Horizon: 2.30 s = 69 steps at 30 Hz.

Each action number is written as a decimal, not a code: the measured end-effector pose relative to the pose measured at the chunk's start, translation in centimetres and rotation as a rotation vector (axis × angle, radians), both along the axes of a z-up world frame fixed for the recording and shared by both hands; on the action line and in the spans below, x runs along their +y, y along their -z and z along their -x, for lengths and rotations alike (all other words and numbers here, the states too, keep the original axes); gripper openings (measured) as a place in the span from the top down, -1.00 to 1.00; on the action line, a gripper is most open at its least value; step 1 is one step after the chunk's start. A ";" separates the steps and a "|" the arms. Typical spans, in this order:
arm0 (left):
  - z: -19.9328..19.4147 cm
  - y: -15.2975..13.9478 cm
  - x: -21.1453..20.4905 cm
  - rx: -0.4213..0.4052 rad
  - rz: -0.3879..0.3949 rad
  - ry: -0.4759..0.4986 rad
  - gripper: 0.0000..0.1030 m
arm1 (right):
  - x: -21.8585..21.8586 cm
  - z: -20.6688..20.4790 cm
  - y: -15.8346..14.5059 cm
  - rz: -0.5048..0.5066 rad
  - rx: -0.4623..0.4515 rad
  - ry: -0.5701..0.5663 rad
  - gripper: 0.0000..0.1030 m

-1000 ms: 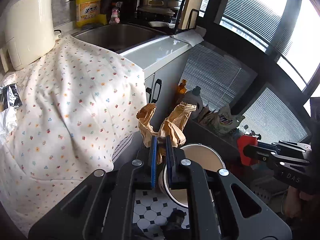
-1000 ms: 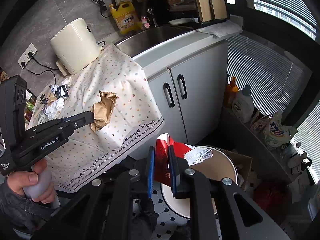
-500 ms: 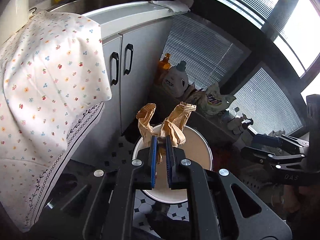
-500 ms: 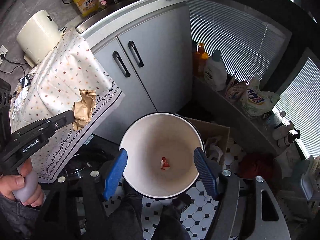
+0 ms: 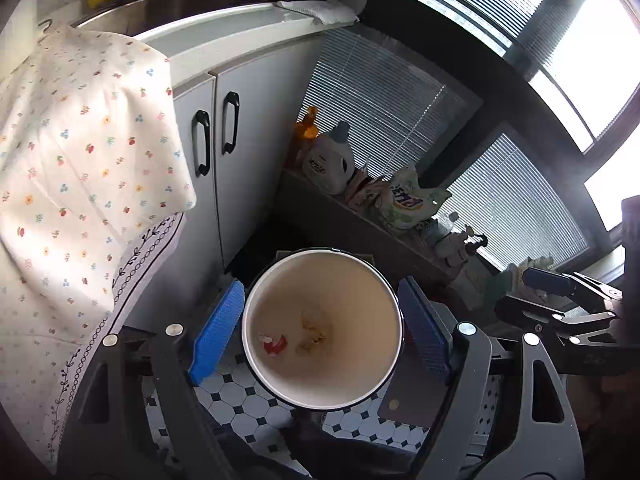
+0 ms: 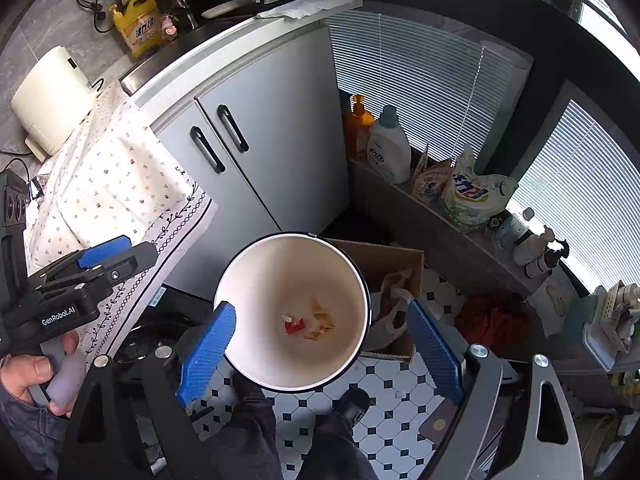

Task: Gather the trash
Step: 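Open both tools over the bin to drop the trash, then grasp the foil ball with the left tool while the right tool grasps the crumpled white paper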

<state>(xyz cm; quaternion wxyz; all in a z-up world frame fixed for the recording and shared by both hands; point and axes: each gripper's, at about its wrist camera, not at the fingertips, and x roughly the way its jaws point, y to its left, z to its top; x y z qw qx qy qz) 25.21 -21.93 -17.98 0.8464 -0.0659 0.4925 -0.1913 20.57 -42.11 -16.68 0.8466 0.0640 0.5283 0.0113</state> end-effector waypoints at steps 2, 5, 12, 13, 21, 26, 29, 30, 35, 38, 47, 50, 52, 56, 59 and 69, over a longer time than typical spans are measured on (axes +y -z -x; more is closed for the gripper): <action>0.3 -1.2 2.0 -0.024 -0.014 -0.043 -0.62 | 1.4 -0.6 -0.6 -0.013 -0.016 -0.027 -0.69; 1.0 -2.9 5.1 -0.053 -0.035 -0.114 -0.70 | 3.9 -1.4 -1.7 -0.032 -0.040 -0.078 -0.73; 4.1 -7.1 12.4 -0.138 -0.070 -0.290 -0.82 | 11.1 -2.9 -5.0 -0.063 -0.121 -0.249 -0.85; 4.6 -7.7 13.4 -0.151 -0.070 -0.308 -0.82 | 12.2 -3.0 -5.3 -0.068 -0.127 -0.274 -0.85; 9.0 -10.7 21.2 -0.216 -0.114 -0.491 -0.88 | 21.2 -4.1 -7.2 -0.091 -0.176 -0.450 -0.85; 11.9 -11.9 25.8 -0.243 -0.140 -0.618 -0.88 | 26.2 -4.4 -7.9 -0.106 -0.189 -0.553 -0.85; 13.2 -12.2 28.0 -0.248 -0.148 -0.676 -0.88 | 28.9 -4.4 -8.2 -0.111 -0.193 -0.609 -0.85; 13.6 -12.2 28.7 -0.248 -0.149 -0.690 -0.88 | 29.7 -4.5 -8.3 -0.111 -0.195 -0.622 -0.85; 14.9 -12.6 31.7 -0.258 -0.169 -0.742 -0.88 | 33.8 -4.9 -8.7 -0.119 -0.204 -0.663 -0.85; 15.3 -12.6 33.6 -0.264 -0.176 -0.762 -0.88 | 36.1 -5.2 -8.8 -0.122 -0.205 -0.676 -0.84; 14.3 -11.7 40.0 -0.279 -0.165 -0.792 -0.88 | 42.1 -6.2 -8.7 -0.099 -0.219 -0.684 -0.75; 13.7 -11.5 41.9 -0.309 -0.137 -0.795 -0.88 | 44.1 -6.4 -8.6 -0.117 -0.221 -0.702 -0.63; 12.9 -11.1 43.1 -0.313 -0.107 -0.782 -0.79 | 45.3 -6.9 -8.2 -0.136 -0.206 -0.690 -0.58; 10.0 -9.8 44.9 -0.275 -0.068 -0.717 -0.39 | 47.6 -7.9 -7.0 -0.153 -0.175 -0.672 -0.44; 7.9 -8.9 45.7 -0.262 -0.054 -0.673 -0.30 | 49.1 -8.4 -6.3 -0.153 -0.161 -0.669 -0.37; 2.3 -5.8 47.9 -0.225 -0.080 -0.596 -0.13 | 51.6 -10.0 -4.6 -0.133 -0.109 -0.605 -0.33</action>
